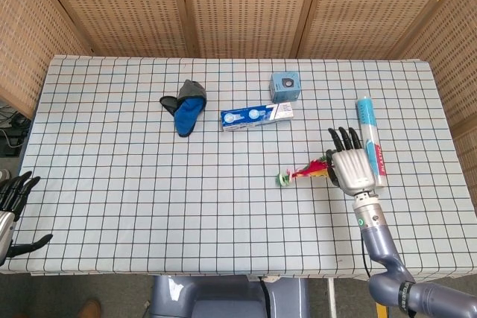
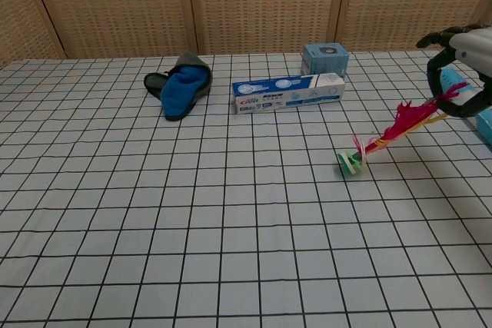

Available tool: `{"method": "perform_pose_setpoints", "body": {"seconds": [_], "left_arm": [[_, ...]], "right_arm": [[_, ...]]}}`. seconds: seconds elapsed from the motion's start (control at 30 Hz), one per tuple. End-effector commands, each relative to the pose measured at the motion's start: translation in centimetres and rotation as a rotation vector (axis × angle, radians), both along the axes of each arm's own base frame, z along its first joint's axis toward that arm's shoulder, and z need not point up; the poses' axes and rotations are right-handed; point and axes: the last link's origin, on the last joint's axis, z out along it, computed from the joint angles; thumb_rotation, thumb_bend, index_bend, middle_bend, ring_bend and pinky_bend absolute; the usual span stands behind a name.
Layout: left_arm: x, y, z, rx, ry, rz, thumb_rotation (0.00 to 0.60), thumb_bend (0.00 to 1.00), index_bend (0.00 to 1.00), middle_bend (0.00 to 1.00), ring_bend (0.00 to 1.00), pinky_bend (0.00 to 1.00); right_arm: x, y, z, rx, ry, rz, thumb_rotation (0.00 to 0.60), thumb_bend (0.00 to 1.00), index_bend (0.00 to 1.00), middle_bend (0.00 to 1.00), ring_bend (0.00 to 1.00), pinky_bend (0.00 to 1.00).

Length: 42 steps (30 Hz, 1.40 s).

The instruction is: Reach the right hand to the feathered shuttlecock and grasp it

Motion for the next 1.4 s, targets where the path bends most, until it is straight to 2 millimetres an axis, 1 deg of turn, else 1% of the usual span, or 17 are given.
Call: {"method": "perform_pose_setpoints", "body": {"seconds": [0.03,0.23,0.37,0.47,0.7,1.03,1.13,1.27,1.3,1.33,1.37,1.4], "left_arm": [[0.0,0.0,0.0,-0.001,-0.001,-0.002,0.6,0.0,0.0,0.0,0.0,0.0],[0.0,-0.1,0.0,-0.002,0.0,-0.001,0.6,0.0,0.0,0.0,0.0,0.0],[0.0,0.0,0.1,-0.002,-0.002,0.001,0.6,0.0,0.0,0.0,0.0,0.0],[0.0,0.0,0.1,-0.002,-0.004,0.002,0.6,0.0,0.0,0.0,0.0,0.0],[-0.1,-0.1,0.2,-0.002,-0.011,0.006,0.6,0.0,0.0,0.0,0.0,0.0],[-0.1,-0.2,0.4,-0.003,-0.014,0.001,0.6,0.0,0.0,0.0,0.0,0.0],[-0.1,-0.3,0.4,-0.003,-0.016,-0.001,0.6,0.0,0.0,0.0,0.0,0.0],[0.0,-0.3,0.3,-0.01,-0.015,-0.002,0.6,0.0,0.0,0.0,0.0,0.0],[0.0,-0.3,0.2,-0.011,-0.015,-0.002,0.6,0.0,0.0,0.0,0.0,0.0],[0.0,-0.3,0.2,-0.011,-0.014,-0.002,0.6,0.0,0.0,0.0,0.0,0.0],[0.0,-0.3,0.3,-0.009,-0.014,-0.002,0.6,0.0,0.0,0.0,0.0,0.0],[0.0,-0.3,0.2,-0.008,-0.013,-0.002,0.6,0.0,0.0,0.0,0.0,0.0]], "right_arm": [[1.6,-0.5,1.6,-0.042,0.027,0.046,0.6,0.78,0.76,0.15,0.0,0.0],[3.1,-0.9,3.3,-0.084,0.054,0.085,0.6,0.78,0.76,0.15,0.0,0.0],[3.1,-1.0,3.5,-0.086,0.08,0.086,0.6,0.78,0.76,0.15,0.0,0.0],[2.8,-0.9,3.1,-0.083,0.113,0.093,0.6,0.77,0.76,0.16,0.0,0.0],[1.3,-0.5,1.1,-0.05,0.124,0.08,0.6,0.77,0.76,0.16,0.0,0.0],[0.2,1.6,-1.3,0.023,0.05,0.111,0.6,0.77,0.76,0.18,0.0,0.0],[0.2,2.3,-1.7,0.032,0.044,0.137,0.6,0.77,0.76,0.18,0.0,0.0],[0.7,2.7,-1.8,0.027,0.032,0.174,0.6,0.77,0.76,0.18,0.0,0.0],[0.8,2.9,-1.8,0.03,0.029,0.177,0.6,0.76,0.72,0.17,0.0,0.0],[0.8,3.0,-1.8,0.033,0.028,0.181,0.6,0.72,0.62,0.16,0.0,0.0],[0.8,3.1,-1.8,0.037,0.028,0.184,0.6,0.66,0.52,0.14,0.0,0.0],[0.8,3.2,-1.8,0.04,0.031,0.187,0.6,0.53,0.35,0.11,0.0,0.0]]}}
